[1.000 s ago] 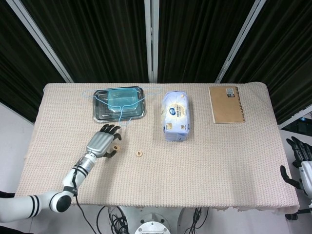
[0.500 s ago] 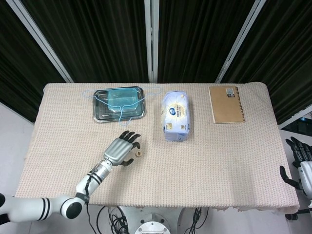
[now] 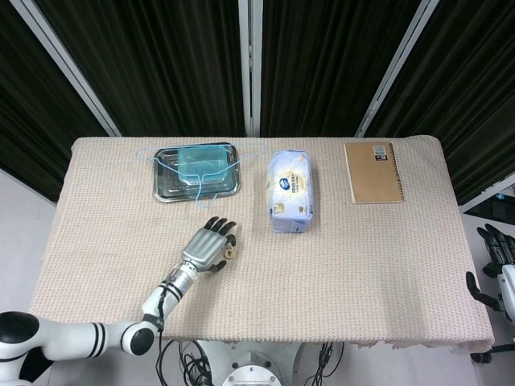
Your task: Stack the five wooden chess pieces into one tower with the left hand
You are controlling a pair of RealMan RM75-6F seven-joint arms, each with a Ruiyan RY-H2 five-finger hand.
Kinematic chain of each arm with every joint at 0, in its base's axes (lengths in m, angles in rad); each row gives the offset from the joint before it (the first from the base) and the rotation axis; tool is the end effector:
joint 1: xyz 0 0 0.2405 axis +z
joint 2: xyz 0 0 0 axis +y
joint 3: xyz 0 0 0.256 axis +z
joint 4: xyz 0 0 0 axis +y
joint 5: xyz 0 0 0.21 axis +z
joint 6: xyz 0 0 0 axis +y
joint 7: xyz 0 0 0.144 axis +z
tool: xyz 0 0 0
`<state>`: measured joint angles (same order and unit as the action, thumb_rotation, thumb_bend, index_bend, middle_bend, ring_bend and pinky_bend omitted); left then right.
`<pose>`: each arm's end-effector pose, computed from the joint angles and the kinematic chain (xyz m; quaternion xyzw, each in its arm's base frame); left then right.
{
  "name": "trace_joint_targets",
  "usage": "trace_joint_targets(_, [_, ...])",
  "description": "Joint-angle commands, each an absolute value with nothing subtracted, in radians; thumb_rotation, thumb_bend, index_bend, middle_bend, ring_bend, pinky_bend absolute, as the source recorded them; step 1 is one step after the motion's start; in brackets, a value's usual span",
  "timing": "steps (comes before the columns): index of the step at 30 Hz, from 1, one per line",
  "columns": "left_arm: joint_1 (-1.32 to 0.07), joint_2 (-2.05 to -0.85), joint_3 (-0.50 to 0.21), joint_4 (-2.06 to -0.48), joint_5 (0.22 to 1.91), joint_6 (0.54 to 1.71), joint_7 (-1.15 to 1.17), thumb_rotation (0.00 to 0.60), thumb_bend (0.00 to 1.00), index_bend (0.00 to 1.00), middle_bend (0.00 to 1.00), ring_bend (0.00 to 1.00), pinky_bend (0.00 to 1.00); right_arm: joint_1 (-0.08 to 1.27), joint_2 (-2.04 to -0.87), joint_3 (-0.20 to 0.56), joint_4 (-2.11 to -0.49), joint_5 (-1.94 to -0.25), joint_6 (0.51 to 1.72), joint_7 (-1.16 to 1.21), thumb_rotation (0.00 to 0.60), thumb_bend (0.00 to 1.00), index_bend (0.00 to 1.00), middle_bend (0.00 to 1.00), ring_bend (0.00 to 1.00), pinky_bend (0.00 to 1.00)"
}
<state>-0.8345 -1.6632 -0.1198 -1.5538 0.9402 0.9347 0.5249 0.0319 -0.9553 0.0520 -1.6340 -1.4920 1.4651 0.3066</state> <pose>-0.1079 0.3098 -0.0697 -0.7888 -0.3888 -0.3229 0.3499 -0.3272 -0.1648 0.2088 0.5446 -0.4546 0.4182 0.5673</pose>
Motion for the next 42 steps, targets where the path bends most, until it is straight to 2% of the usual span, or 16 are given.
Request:
trace_joint_targets(1, [-0.836,-1.667,-0.119,-1.549,0.940,0.932,0.521,0.600,0.31,0.38,0.07,0.00,0.00,0.033,-0.956,0.052,-1.635,-1.493,1.464,0.305,0.600,0.41,0.00,0.00,0.00,0.00])
trace_joint_targets(42, [-0.822,-1.701,-0.111,-1.467,0.985,0.912,0.433,0.600,0.31,0.47,0.09,0.00,0.00,0.030,-0.957,0.051,-1.639,-1.497,1.470,0.298,0.600,0.41,0.00,0.00,0.00,0.00])
